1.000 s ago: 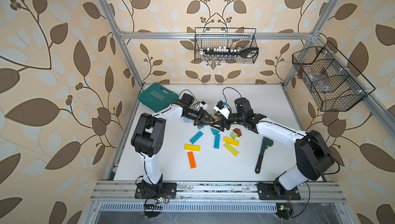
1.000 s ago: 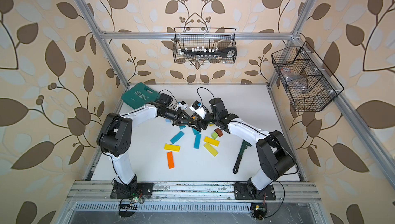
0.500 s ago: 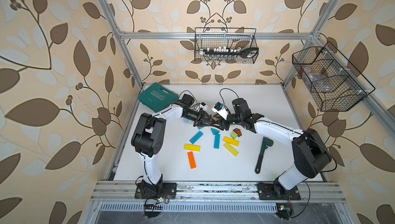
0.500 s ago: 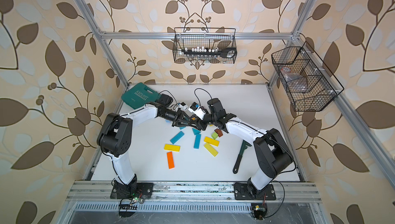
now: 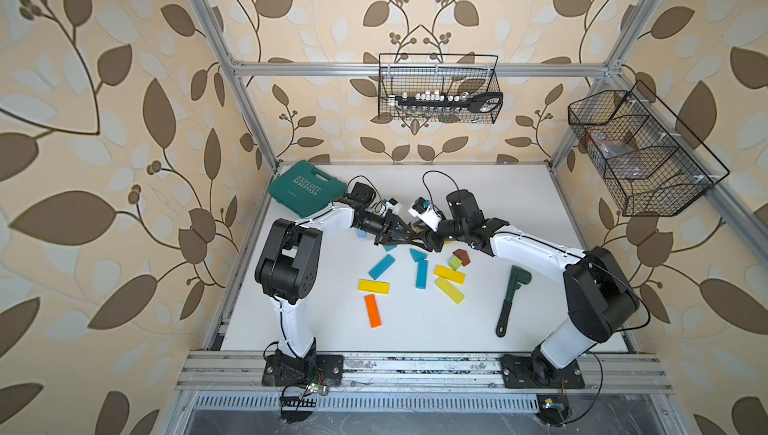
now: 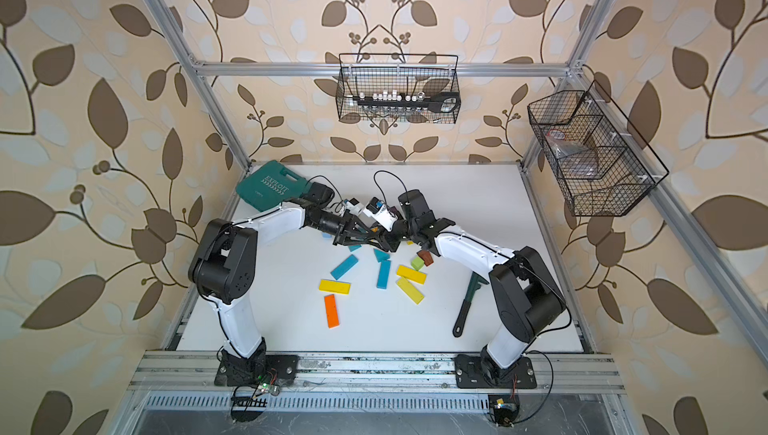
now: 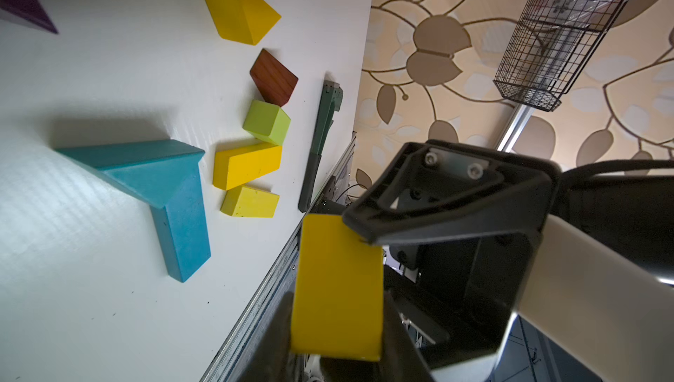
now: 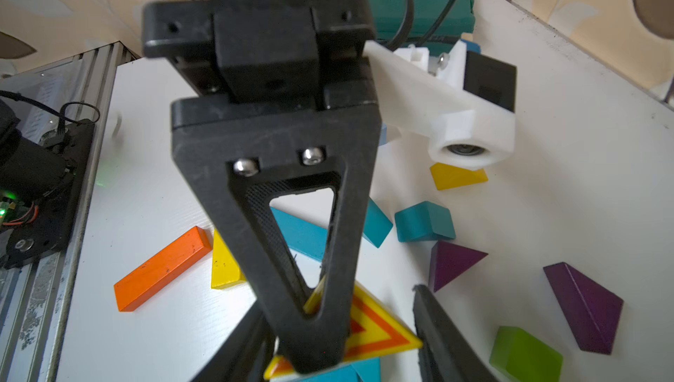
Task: Assemble a small pinwheel with building blocks
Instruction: Pick up the building block from the center of the board, then assemble the building block at the center of the board.
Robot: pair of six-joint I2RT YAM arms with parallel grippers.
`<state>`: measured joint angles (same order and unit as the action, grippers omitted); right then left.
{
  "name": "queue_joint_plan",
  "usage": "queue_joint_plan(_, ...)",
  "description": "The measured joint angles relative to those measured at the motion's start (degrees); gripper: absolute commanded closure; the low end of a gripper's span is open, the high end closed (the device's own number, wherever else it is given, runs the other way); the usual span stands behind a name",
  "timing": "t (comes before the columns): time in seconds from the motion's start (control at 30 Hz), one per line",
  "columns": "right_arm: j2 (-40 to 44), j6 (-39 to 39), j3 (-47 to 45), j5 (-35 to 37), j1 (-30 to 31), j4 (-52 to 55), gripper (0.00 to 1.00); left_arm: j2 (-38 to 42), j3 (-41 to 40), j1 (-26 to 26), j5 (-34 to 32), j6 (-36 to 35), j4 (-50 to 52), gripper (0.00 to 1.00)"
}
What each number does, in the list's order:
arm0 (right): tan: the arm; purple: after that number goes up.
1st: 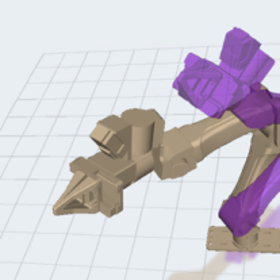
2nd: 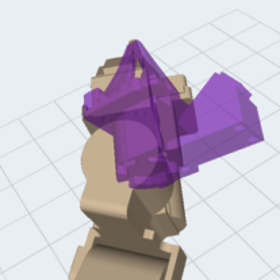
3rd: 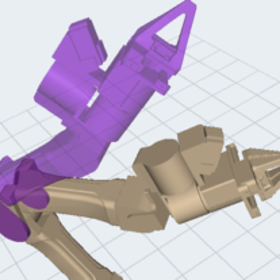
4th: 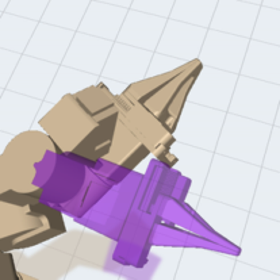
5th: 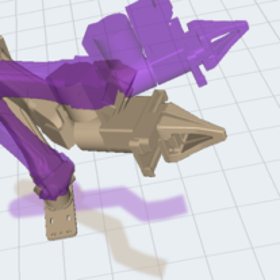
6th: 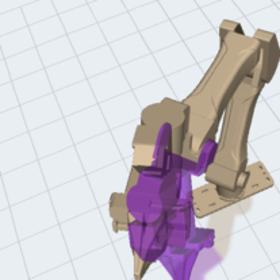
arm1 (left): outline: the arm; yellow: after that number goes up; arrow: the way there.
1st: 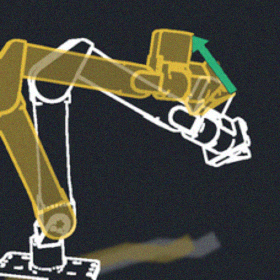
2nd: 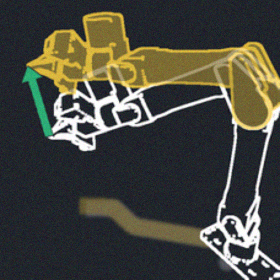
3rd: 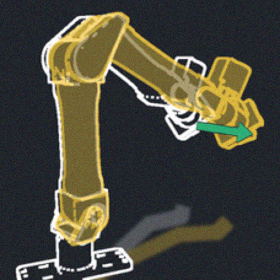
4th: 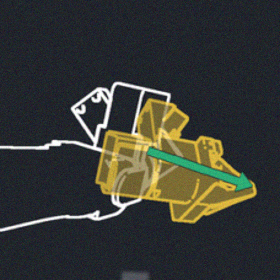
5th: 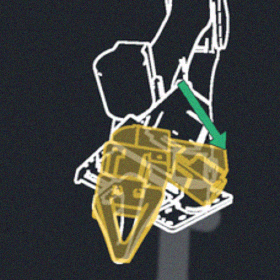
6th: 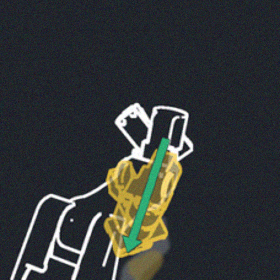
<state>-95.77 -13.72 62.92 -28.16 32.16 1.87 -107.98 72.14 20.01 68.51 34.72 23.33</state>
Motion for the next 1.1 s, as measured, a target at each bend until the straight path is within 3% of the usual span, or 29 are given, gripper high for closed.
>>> queue_joint_plan(0.1, -1.53, 4.74, 1.57, 2.67, 1.86, 0.00, 0.79, 1.64, -2.60, -3.10, -2.14, 3.50, -2.16, 0.41)
queue_joint_plan(0.2, -3.15, 10.73, 2.99, 6.21, 3.82, 0.04, 0.82, 4.48, -5.90, -7.89, -4.35, 6.80, -4.17, 0.37)
queue_joint_plan(0.37, -8.20, 23.19, 9.77, 20.20, 8.22, 4.90, 0.87, 12.11, -13.07, -17.29, -9.29, 10.95, -5.20, 0.30)
queue_joint_plan(0.5, -13.90, 34.10, 19.34, 33.29, 13.00, 13.35, 0.88, 19.96, -14.75, -22.23, -19.56, 10.60, 0.26, 0.01)
queue_joint_plan(0.67, -23.87, 42.82, 34.45, 46.82, 17.40, 25.29, 0.88, 30.36, -15.39, -24.28, -32.63, 10.29, 7.93, 0.01)
queue_joint_plan(0.8, -31.15, 47.04, 43.82, 53.94, 19.41, 33.22, 0.89, 32.79, -15.39, -25.07, -39.91, 9.62, 12.79, 0.01)
queue_joint_plan(1.1, -39.89, 52.26, 55.54, 59.71, 19.45, 41.03, 0.89, 29.57, -15.39, -25.31, -43.50, 7.52, 16.70, 0.01)
